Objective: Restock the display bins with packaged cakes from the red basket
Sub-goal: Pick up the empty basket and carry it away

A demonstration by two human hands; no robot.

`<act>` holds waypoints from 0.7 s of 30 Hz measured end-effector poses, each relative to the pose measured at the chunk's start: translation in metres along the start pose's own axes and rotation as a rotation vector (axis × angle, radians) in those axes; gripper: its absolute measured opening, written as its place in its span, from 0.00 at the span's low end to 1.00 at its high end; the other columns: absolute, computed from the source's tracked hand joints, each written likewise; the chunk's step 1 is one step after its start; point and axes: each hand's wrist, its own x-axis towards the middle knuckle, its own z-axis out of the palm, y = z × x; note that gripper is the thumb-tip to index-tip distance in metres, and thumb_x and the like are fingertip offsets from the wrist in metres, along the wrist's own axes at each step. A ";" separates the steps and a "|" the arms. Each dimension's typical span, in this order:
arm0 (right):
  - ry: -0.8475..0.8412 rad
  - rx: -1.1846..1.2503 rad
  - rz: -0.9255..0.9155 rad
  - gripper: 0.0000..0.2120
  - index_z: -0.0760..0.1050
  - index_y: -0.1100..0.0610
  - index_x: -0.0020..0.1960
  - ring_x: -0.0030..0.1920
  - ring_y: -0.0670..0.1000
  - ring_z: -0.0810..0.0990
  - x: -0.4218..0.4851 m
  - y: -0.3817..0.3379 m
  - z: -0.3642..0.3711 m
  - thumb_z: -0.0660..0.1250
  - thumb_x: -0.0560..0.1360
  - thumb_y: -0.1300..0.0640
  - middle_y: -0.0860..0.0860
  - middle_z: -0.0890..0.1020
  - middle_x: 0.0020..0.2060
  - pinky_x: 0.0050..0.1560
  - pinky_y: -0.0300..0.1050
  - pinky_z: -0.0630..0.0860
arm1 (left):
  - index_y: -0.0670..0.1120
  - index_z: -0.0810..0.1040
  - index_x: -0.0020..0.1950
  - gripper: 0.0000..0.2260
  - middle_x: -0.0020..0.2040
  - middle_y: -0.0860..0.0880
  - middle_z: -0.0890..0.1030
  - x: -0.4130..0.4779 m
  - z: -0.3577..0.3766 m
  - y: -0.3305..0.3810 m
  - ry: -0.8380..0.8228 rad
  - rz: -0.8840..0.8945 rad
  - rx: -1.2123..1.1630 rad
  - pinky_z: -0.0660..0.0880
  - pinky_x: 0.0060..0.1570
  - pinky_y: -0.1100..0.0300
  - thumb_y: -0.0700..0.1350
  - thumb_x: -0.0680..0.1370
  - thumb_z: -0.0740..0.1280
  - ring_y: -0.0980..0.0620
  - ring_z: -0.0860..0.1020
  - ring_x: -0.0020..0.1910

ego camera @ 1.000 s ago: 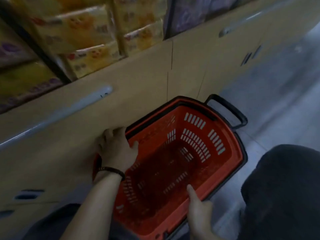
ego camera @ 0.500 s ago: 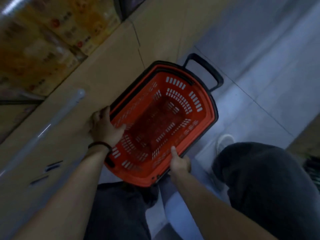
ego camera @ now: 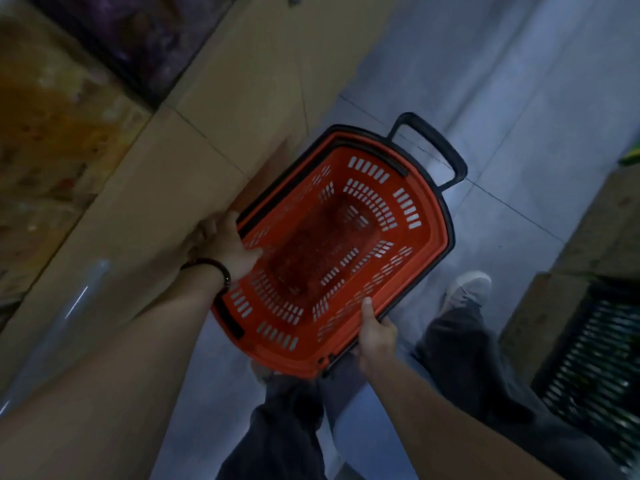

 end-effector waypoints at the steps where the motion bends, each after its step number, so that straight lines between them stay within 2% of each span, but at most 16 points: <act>1: 0.035 0.010 -0.018 0.20 0.78 0.60 0.59 0.48 0.58 0.86 0.004 -0.009 -0.002 0.70 0.81 0.42 0.57 0.86 0.53 0.57 0.60 0.83 | 0.52 0.53 0.83 0.41 0.83 0.43 0.55 0.008 -0.002 0.013 -0.008 0.040 0.012 0.61 0.78 0.45 0.59 0.78 0.71 0.41 0.57 0.81; 3: 0.113 -0.001 -0.069 0.18 0.77 0.58 0.60 0.48 0.55 0.84 0.009 -0.029 -0.007 0.66 0.83 0.43 0.56 0.85 0.54 0.56 0.53 0.80 | 0.51 0.54 0.83 0.36 0.82 0.42 0.60 0.026 -0.006 0.039 0.005 0.122 0.066 0.64 0.77 0.47 0.56 0.80 0.69 0.40 0.62 0.79; 5: 0.162 -0.068 -0.051 0.23 0.75 0.61 0.65 0.53 0.61 0.83 0.014 -0.046 -0.012 0.62 0.84 0.42 0.58 0.85 0.57 0.59 0.54 0.78 | 0.52 0.52 0.84 0.34 0.82 0.42 0.61 0.043 -0.007 0.066 -0.010 0.162 0.124 0.63 0.77 0.47 0.55 0.83 0.65 0.40 0.63 0.79; 7: 0.206 -0.154 -0.069 0.27 0.70 0.64 0.73 0.63 0.66 0.81 0.020 -0.067 -0.017 0.58 0.86 0.42 0.63 0.82 0.64 0.66 0.57 0.75 | 0.52 0.48 0.85 0.33 0.84 0.43 0.59 0.053 -0.009 0.105 -0.036 0.178 0.113 0.61 0.79 0.46 0.55 0.85 0.61 0.40 0.61 0.81; 9: 0.233 -0.174 -0.093 0.27 0.66 0.64 0.76 0.67 0.66 0.79 0.034 -0.098 -0.029 0.55 0.87 0.44 0.64 0.80 0.67 0.66 0.55 0.73 | 0.50 0.47 0.86 0.32 0.84 0.42 0.58 0.068 -0.003 0.144 -0.044 0.193 0.088 0.59 0.80 0.47 0.54 0.86 0.59 0.40 0.60 0.82; 11: 0.270 -0.195 -0.135 0.24 0.67 0.65 0.72 0.65 0.66 0.79 0.051 -0.134 -0.044 0.54 0.88 0.46 0.64 0.80 0.66 0.63 0.51 0.73 | 0.47 0.46 0.86 0.31 0.84 0.41 0.57 0.088 0.005 0.179 -0.038 0.196 0.066 0.58 0.79 0.50 0.51 0.87 0.58 0.39 0.59 0.82; 13: 0.290 -0.208 -0.161 0.22 0.68 0.66 0.70 0.66 0.66 0.78 0.068 -0.172 -0.058 0.55 0.88 0.48 0.64 0.79 0.66 0.60 0.50 0.70 | 0.49 0.41 0.85 0.32 0.85 0.40 0.55 0.103 0.009 0.223 -0.038 0.163 0.071 0.59 0.79 0.48 0.51 0.88 0.56 0.38 0.59 0.82; 16: 0.261 -0.223 -0.147 0.24 0.65 0.66 0.72 0.68 0.66 0.76 0.103 -0.219 -0.071 0.53 0.88 0.46 0.65 0.77 0.68 0.65 0.52 0.69 | 0.53 0.38 0.85 0.33 0.85 0.40 0.53 0.122 0.005 0.290 0.007 0.103 0.146 0.60 0.79 0.46 0.54 0.87 0.55 0.37 0.59 0.81; 19: 0.268 -0.210 -0.165 0.24 0.65 0.65 0.69 0.66 0.67 0.78 0.136 -0.264 -0.087 0.53 0.87 0.44 0.66 0.78 0.65 0.67 0.58 0.72 | 0.46 0.42 0.85 0.34 0.84 0.38 0.55 0.137 -0.011 0.353 0.031 0.175 0.269 0.57 0.80 0.48 0.56 0.87 0.58 0.36 0.58 0.82; 21: 0.281 -0.196 -0.222 0.23 0.67 0.63 0.67 0.62 0.67 0.80 0.156 -0.299 -0.098 0.53 0.87 0.43 0.65 0.81 0.61 0.63 0.57 0.74 | 0.45 0.48 0.84 0.34 0.82 0.36 0.60 0.146 -0.024 0.395 0.087 0.266 0.277 0.60 0.78 0.44 0.56 0.85 0.61 0.34 0.62 0.79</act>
